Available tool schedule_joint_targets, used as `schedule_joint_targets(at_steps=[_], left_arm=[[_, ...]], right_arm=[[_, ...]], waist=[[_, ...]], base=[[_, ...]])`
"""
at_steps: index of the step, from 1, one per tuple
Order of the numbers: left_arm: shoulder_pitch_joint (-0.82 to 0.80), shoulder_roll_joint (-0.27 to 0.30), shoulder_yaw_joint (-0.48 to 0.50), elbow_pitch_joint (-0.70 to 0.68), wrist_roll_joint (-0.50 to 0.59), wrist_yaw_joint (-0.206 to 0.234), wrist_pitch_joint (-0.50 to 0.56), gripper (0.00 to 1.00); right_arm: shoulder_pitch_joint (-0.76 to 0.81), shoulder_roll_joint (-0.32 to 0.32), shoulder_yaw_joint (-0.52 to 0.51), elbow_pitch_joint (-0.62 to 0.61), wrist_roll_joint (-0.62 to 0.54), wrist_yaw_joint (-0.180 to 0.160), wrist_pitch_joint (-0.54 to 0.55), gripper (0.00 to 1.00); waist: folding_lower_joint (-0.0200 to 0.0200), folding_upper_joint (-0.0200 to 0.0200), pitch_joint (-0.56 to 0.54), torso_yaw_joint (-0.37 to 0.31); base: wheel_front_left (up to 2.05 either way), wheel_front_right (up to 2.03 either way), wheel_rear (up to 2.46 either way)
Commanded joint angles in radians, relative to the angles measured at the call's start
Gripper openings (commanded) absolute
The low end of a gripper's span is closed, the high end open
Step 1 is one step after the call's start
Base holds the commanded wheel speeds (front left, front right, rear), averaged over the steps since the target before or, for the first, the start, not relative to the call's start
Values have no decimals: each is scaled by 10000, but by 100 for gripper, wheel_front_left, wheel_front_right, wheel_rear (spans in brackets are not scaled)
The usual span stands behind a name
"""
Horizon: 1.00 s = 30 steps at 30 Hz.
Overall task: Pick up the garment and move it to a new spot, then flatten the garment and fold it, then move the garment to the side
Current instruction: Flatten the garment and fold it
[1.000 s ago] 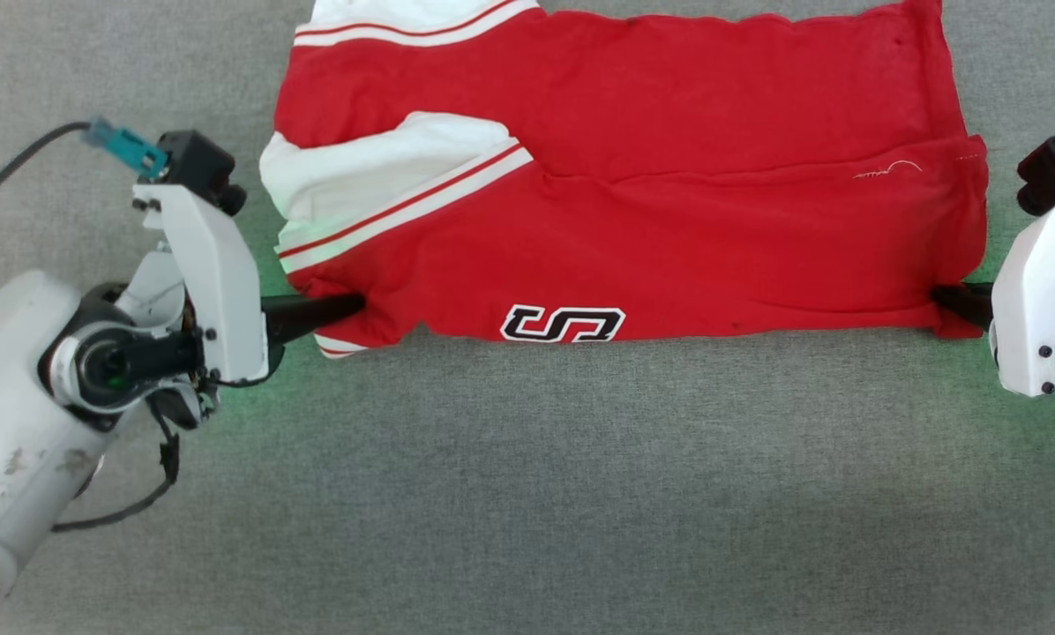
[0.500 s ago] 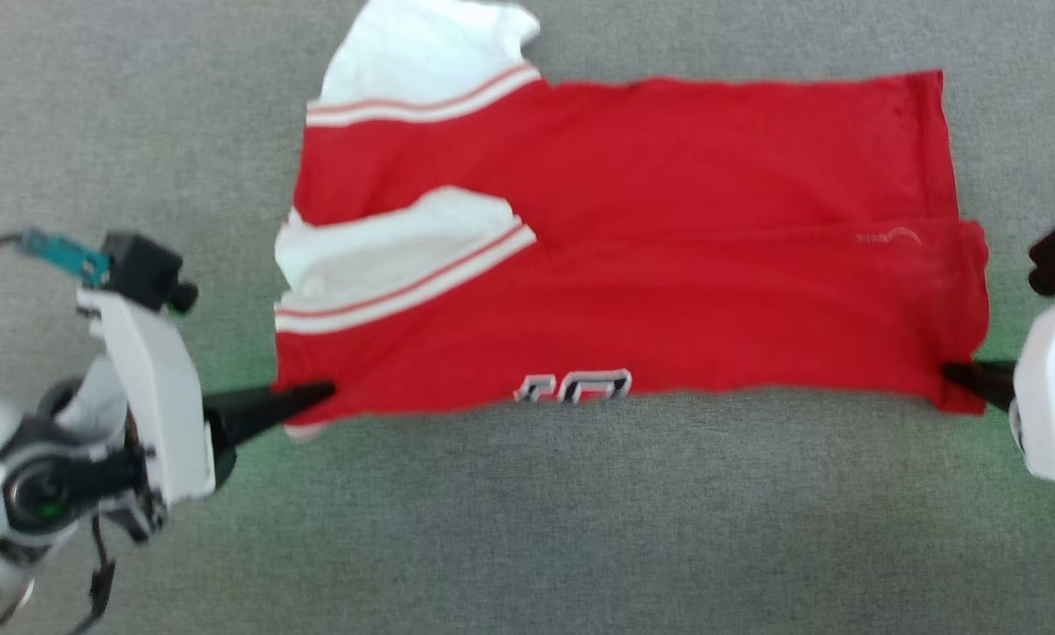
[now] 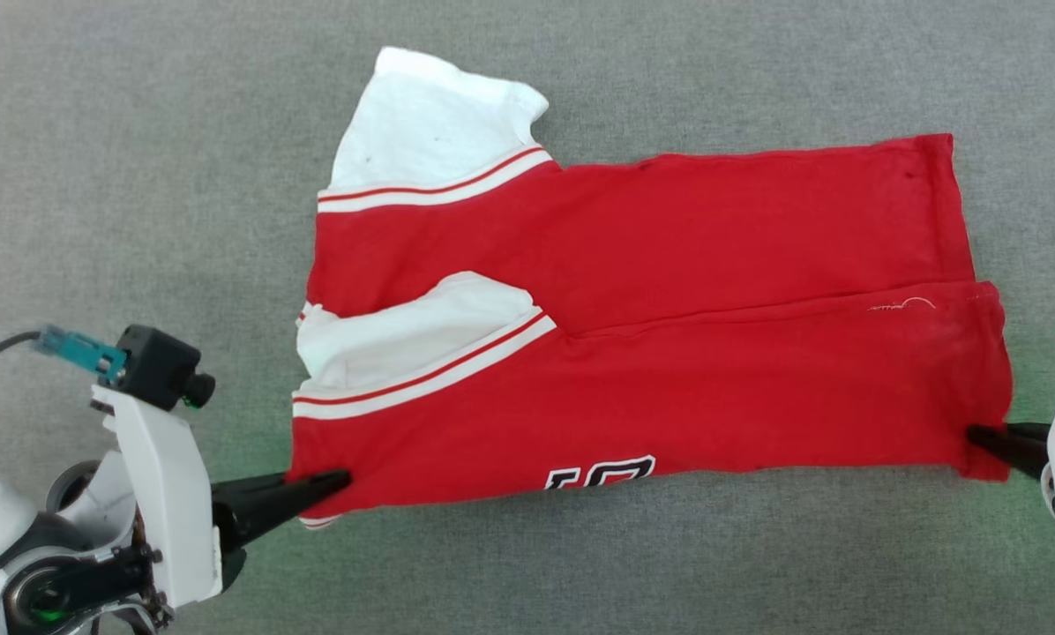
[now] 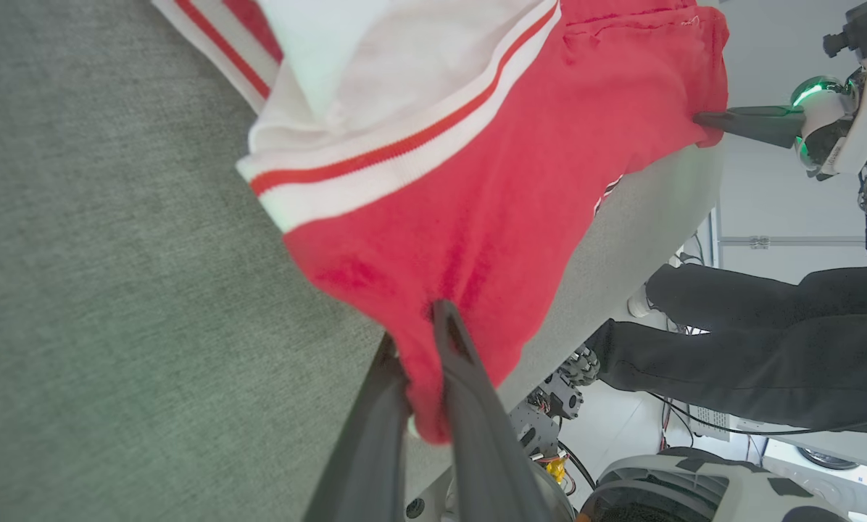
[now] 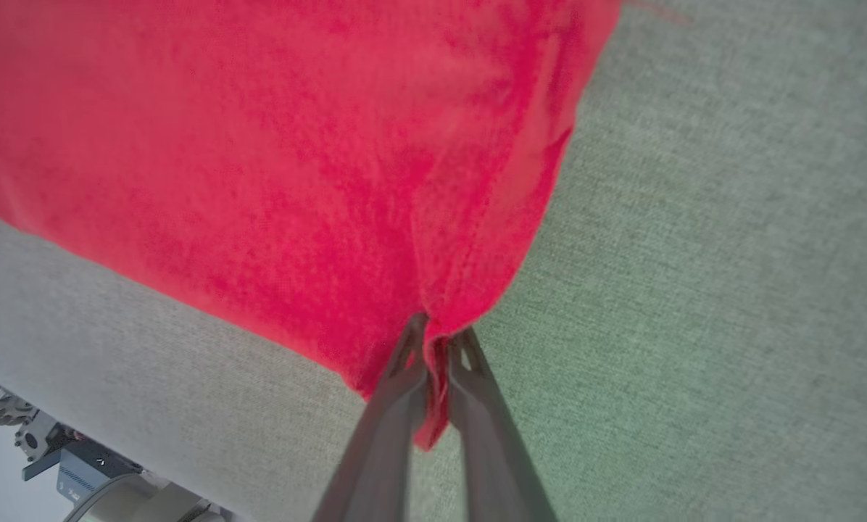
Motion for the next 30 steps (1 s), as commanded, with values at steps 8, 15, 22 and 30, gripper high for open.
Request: schedule_joint_targets(at_steps=[8, 15, 22, 30], left_arm=[[589, 359, 394, -227, -74, -118, -1021, 100], [941, 434, 1225, 467, 661, 398, -3532, 100], [197, -678, 1433, 2051, 1757, 449, -4999, 100], [-2972, -2415, 1257, 4982, 3754, 745, -5385, 100]], right_arm=[[594, 179, -1189, -662, -31, -17, -728, 100], [434, 874, -2136, -1361, -1239, -17, -3721, 100], [-190, 2152, -1837, -471, -2731, -17, -7351, 100], [-916, 3929, -2039, 799, -3908, -17, -10100, 100]], waist=[[0, 0, -330, 162], [0, 0, -386, 272], [0, 0, -340, 54], [0, 0, 136, -881]], base=[[0, 0, 0], [0, 0, 0], [0, 0, 0], [0, 0, 0]])
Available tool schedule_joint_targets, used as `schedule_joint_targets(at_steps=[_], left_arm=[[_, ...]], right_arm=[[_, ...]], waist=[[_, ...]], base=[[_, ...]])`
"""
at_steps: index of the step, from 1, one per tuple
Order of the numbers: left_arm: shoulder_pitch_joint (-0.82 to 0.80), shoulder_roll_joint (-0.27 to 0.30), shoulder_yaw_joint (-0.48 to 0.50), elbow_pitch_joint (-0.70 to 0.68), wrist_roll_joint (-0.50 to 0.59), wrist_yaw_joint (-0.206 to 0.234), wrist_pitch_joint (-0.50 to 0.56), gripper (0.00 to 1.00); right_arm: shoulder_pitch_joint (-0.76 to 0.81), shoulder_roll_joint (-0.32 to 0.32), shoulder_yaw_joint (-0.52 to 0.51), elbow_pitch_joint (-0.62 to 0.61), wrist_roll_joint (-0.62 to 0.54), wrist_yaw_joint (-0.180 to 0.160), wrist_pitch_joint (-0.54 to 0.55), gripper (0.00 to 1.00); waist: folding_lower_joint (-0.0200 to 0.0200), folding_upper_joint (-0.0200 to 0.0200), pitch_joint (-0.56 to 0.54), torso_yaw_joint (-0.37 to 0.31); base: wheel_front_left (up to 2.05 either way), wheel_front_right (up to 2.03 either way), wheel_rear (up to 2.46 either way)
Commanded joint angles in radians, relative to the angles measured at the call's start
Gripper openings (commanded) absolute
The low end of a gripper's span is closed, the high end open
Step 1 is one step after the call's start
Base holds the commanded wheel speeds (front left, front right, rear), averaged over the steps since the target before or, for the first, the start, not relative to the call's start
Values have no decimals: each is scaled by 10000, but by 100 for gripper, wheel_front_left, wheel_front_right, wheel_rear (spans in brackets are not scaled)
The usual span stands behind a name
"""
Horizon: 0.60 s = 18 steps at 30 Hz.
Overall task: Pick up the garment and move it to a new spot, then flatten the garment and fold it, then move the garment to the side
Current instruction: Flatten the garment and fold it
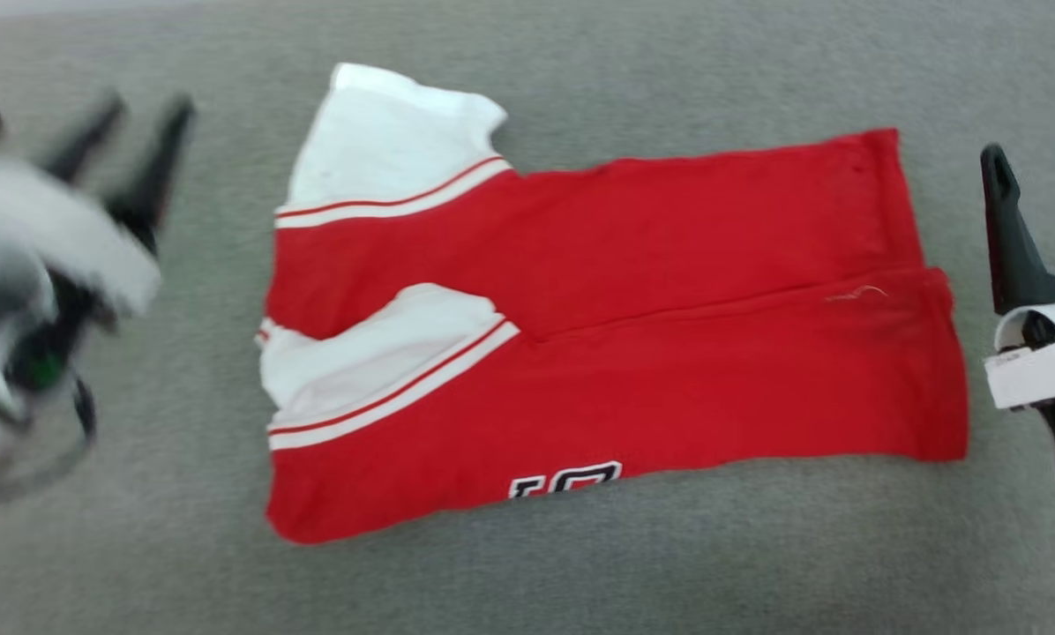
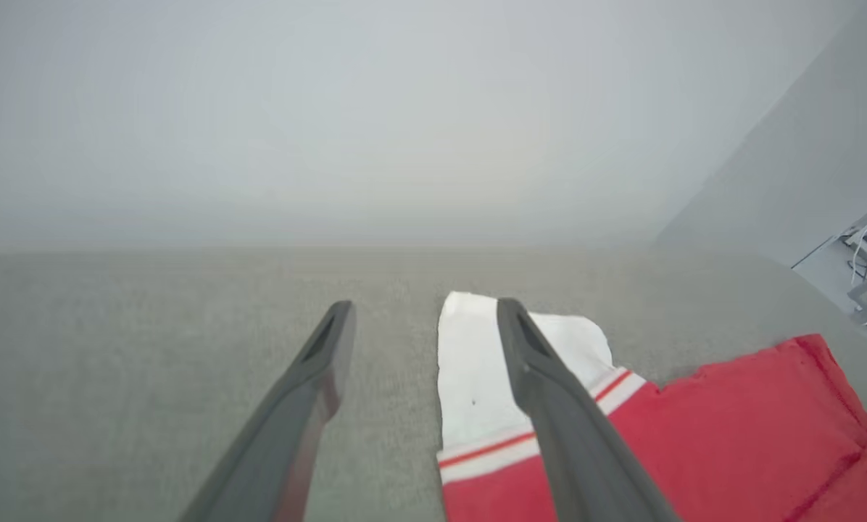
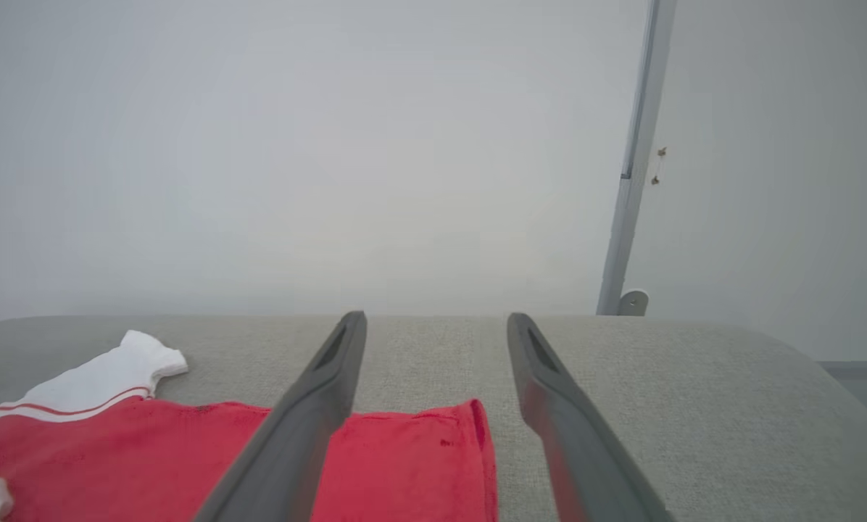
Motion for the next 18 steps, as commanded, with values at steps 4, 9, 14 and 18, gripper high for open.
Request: schedule_joint_targets(at_steps=[4, 9, 14, 18], left_arm=[[-1611, -334, -195, 1445, 507, -238, 701, 100], [-3413, -583, -696, 3269, 811, -765, 2521, 100], [-4412, -733, -1328, 4496, 270, -1300, 5985, 100], [-5034, -679, -1541, 4845, 60, -1442, 7620, 100]], right_arm=[[-177, 468, -183, -34, -149, -17, -391, 100], [-120, 801, -3, -182, -166, -17, -586, 100], [-9, 972, 218, -206, -100, -17, -679, 100], [-29, 1014, 301, -237, -54, -17, -656, 100]], waist=[[0, 0, 704, -1021], [0, 0, 1209, -1758], [0, 0, 1436, -2194], [0, 0, 1607, -2368]], base=[[0, 0, 0], [0, 0, 0], [0, 0, 0], [0, 0, 0]])
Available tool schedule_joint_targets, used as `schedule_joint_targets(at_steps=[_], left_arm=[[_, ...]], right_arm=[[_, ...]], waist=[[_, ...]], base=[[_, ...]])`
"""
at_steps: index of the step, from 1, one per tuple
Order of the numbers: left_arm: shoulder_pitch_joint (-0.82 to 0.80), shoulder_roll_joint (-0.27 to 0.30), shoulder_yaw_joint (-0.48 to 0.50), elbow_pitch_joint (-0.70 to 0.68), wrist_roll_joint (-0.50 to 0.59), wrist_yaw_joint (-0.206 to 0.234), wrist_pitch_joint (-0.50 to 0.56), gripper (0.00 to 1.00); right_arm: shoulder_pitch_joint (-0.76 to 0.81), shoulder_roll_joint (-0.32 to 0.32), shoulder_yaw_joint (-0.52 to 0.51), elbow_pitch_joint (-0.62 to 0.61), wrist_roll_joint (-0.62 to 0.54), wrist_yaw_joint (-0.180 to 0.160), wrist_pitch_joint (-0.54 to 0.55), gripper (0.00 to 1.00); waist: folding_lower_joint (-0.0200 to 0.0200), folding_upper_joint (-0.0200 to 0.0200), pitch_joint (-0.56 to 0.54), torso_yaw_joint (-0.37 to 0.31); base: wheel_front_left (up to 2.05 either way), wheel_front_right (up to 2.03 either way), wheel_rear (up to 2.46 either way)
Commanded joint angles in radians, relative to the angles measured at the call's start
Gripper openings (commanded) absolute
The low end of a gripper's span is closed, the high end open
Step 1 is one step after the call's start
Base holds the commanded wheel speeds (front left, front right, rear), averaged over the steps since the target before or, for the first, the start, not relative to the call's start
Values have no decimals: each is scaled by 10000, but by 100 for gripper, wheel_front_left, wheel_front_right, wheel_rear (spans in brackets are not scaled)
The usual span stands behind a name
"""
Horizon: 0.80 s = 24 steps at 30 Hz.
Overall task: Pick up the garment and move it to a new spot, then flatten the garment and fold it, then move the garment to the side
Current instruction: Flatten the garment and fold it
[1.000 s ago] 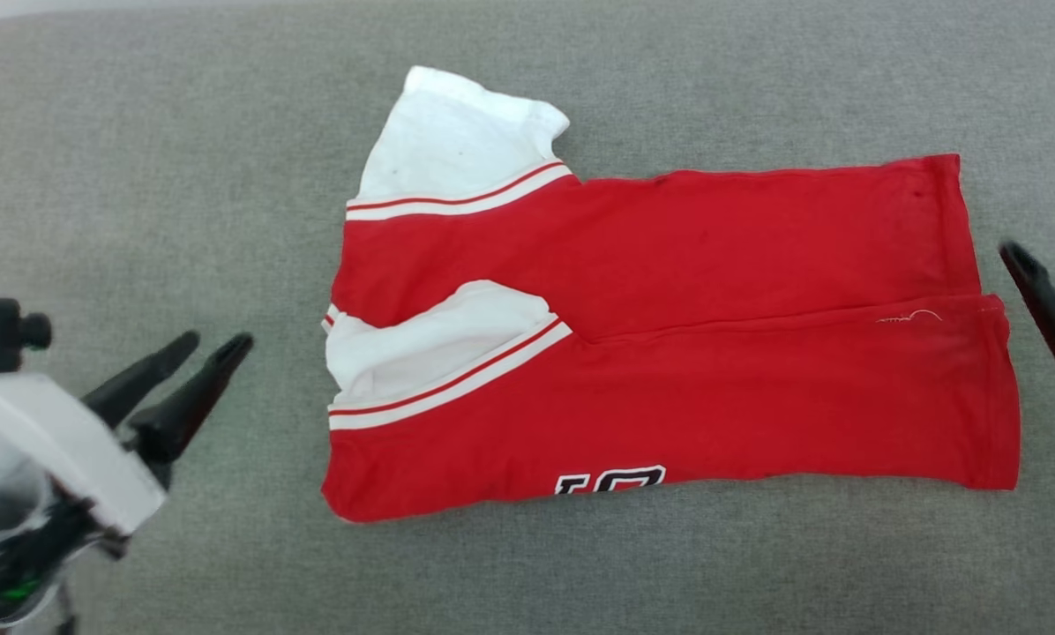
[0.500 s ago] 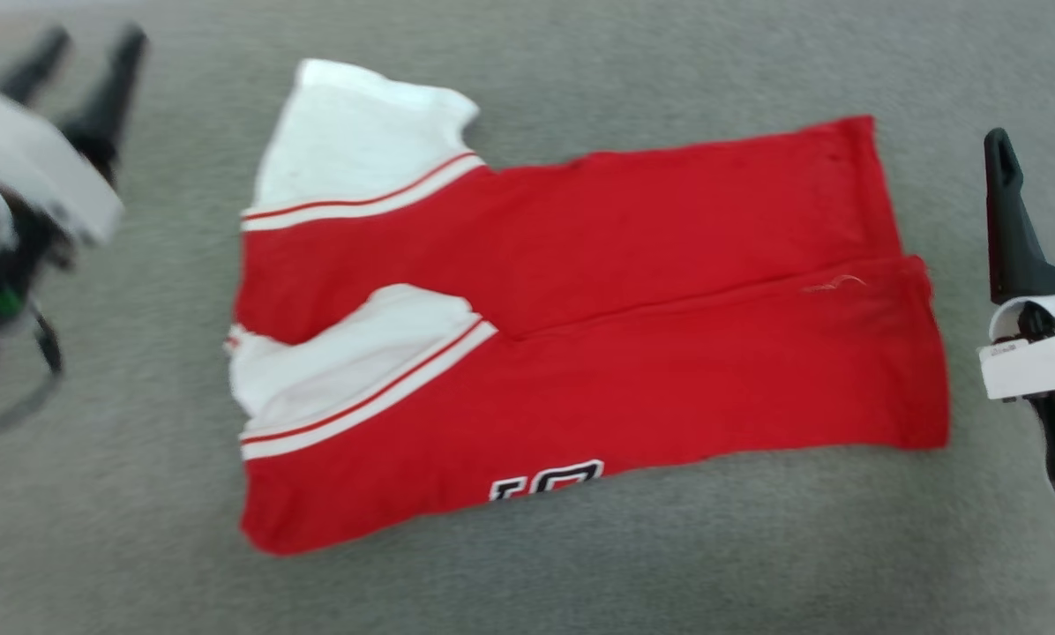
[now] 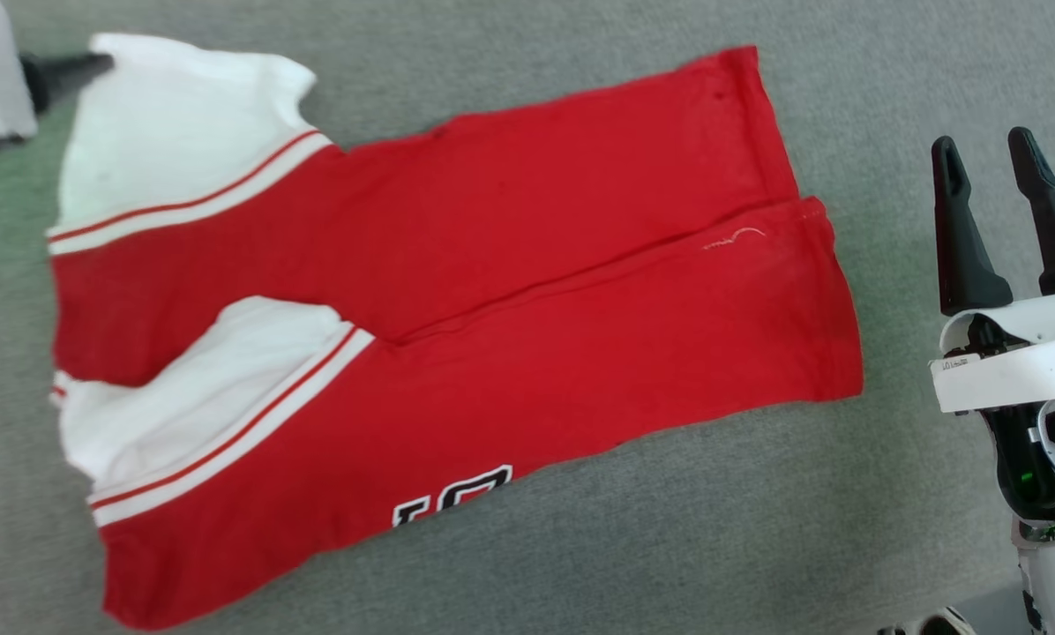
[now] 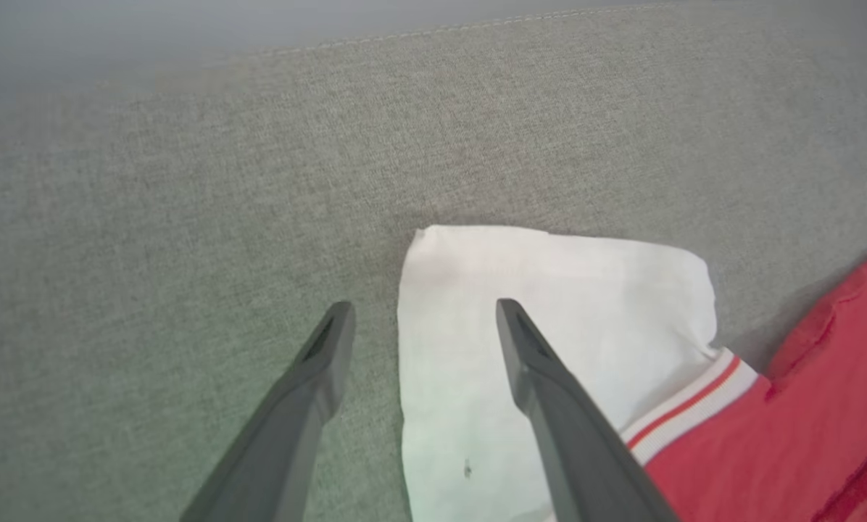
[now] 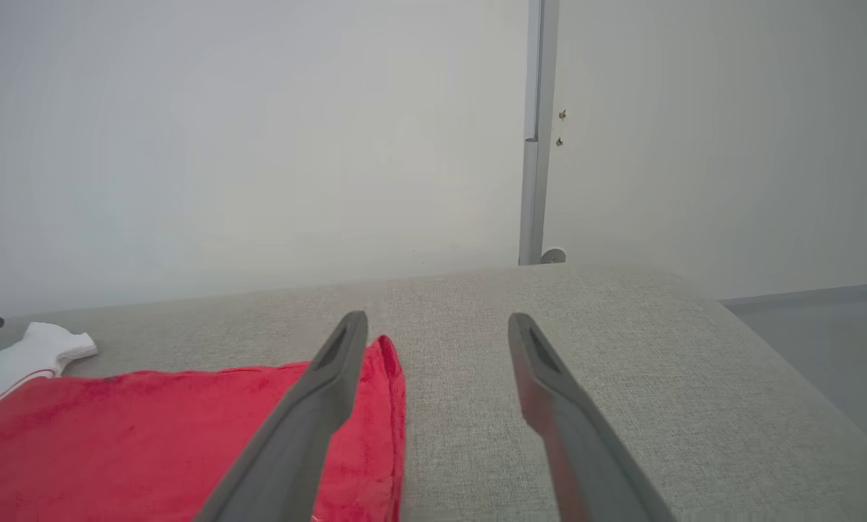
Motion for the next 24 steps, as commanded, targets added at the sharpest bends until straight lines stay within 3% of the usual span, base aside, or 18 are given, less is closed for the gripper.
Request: schedule_joint_targets(at_steps=[1, 11, 12, 13, 14, 19, 24], left_arm=[[-109, 38, -46, 42, 110, -54, 46, 100], [-399, -244, -376, 905, 69, -163, 985, 100], [-347, -317, -301, 972, -146, -166, 1163, 80], [-301, -420, -221, 1003, -342, -178, 1363, 36], [-294, -502, -147, 987, -536, -195, 1565, 1], [-433, -529, -63, 795, -707, -219, 1610, 0], [-581, -643, -107, 590, -683, -246, 1492, 0]], right_arm=[[-19, 49, 28, -43, 13, -17, -21, 100], [-290, -59, 177, 33, 139, -17, -97, 100], [-307, -67, 166, 23, 142, -17, -56, 100], [-339, -89, 162, 3, 148, -17, -17, 100], [-394, -148, 171, -14, 135, -17, 39, 100], [-1075, -503, 587, -133, 314, -17, 715, 100], [-2646, -1224, 1692, 399, 646, -17, 2750, 100]], waist=[[0, 0, 355, -312], [0, 0, 806, -424], [0, 0, 813, -409], [0, 0, 816, -388], [0, 0, 816, -356], [0, 0, 837, -190], [0, 0, 965, 18]], base=[[0, 0, 0], [0, 0, 0], [0, 0, 0], [0, 0, 0], [0, 0, 0], [0, 0, 0], [0, 0, 0]])
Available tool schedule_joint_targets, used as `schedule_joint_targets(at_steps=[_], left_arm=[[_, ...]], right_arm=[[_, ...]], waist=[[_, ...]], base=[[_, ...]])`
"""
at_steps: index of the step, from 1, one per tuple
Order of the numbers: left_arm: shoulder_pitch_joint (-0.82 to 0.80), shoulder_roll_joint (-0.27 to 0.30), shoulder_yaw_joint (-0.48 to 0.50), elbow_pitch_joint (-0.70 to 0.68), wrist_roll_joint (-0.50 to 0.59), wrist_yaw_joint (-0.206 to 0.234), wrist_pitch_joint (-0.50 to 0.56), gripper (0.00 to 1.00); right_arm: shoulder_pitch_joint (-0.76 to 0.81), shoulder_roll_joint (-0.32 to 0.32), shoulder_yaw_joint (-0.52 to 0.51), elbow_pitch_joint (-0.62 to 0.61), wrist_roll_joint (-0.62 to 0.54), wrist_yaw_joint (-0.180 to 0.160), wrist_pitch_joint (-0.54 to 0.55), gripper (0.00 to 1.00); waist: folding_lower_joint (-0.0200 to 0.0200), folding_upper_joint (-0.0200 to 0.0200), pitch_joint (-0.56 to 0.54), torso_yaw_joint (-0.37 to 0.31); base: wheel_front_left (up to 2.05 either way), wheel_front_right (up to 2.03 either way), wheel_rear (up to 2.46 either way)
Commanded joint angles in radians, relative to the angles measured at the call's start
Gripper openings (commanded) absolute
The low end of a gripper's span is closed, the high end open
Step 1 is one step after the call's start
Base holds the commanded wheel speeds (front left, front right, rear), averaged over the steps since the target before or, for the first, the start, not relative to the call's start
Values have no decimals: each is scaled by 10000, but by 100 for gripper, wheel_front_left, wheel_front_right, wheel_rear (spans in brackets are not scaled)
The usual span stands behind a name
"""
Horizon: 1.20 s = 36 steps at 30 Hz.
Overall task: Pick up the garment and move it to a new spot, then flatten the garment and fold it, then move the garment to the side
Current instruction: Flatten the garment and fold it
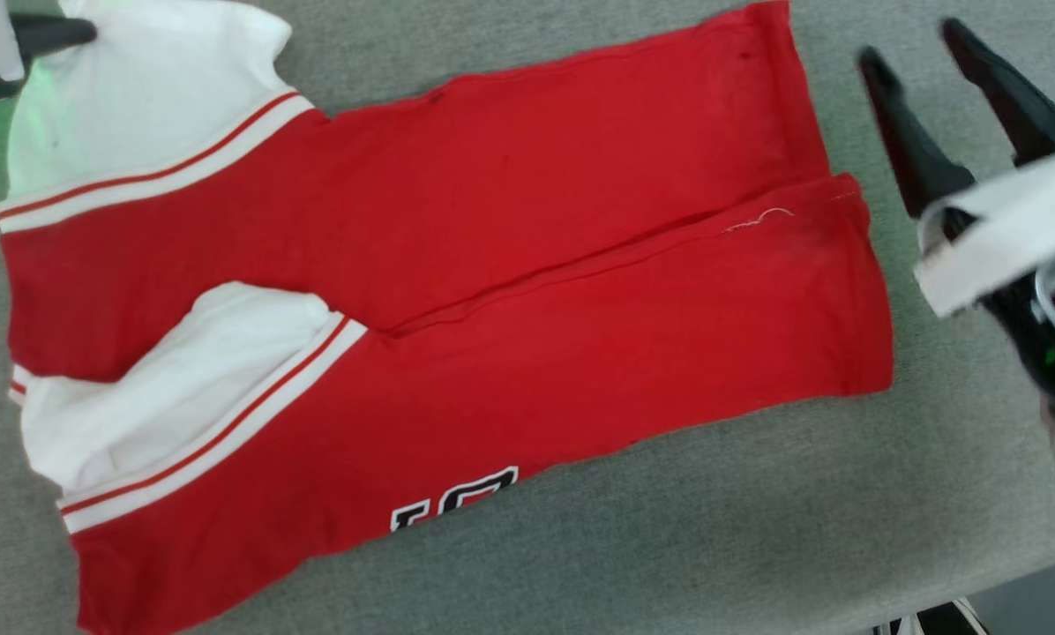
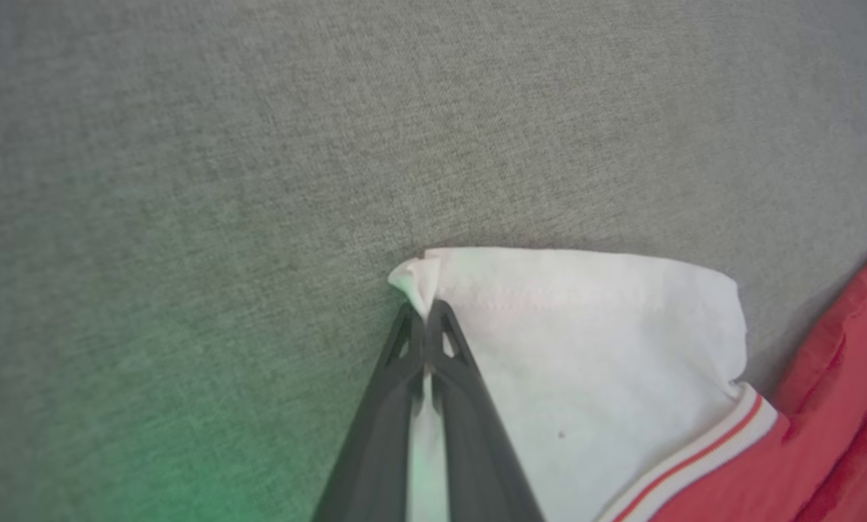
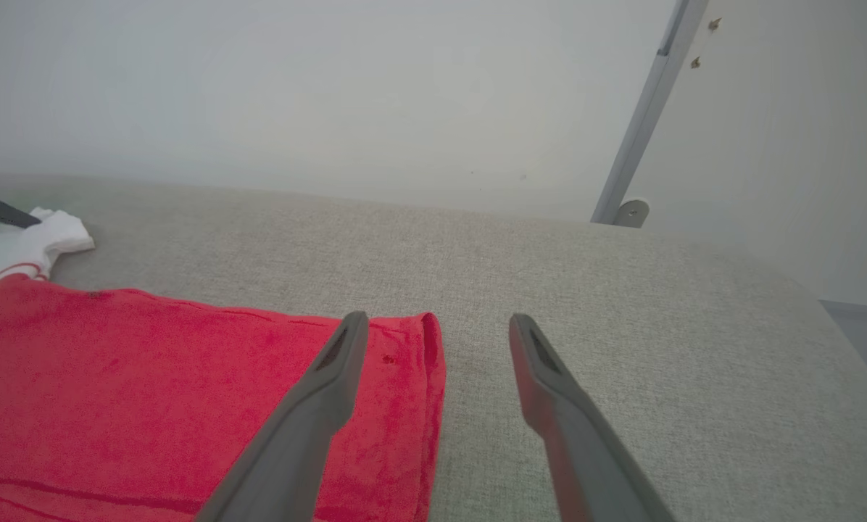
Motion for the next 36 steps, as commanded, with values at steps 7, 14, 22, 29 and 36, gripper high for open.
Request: schedule_joint_targets(at_steps=[7, 14, 22, 29, 36], left_arm=[[192, -476, -311, -426, -29, -82, -40, 0], [121, -538, -462, -1069, -141, -66, -137, 0], [156, -589, -596, -1571, -295, -66, -284, 0], [388, -694, -338, -2107, -802, -66, -995, 0], [1246, -328, -48, -3528, -1631, -67, -1775, 0]], right_arm=[[-2728, -668, 1430, 1852, 1522, -17, 3606, 100], [-4349, -810, 2486, 3570, 2185, -17, 6046, 100], [-4837, -684, 3305, 4602, 2415, -16, 6564, 25], [-4673, -1057, 3595, 4649, 2733, -17, 5675, 0], [-4025, -1722, 4025, 4069, 3314, -17, 4819, 0]], waist=[[0, 0, 232, 481], [0, 0, 346, 832], [0, 0, 403, 1069], [0, 0, -120, 1421], [0, 0, -1269, 1968]], base=[[0, 0, 0], [0, 0, 0], [0, 0, 0], [0, 0, 0], [0, 0, 0]])
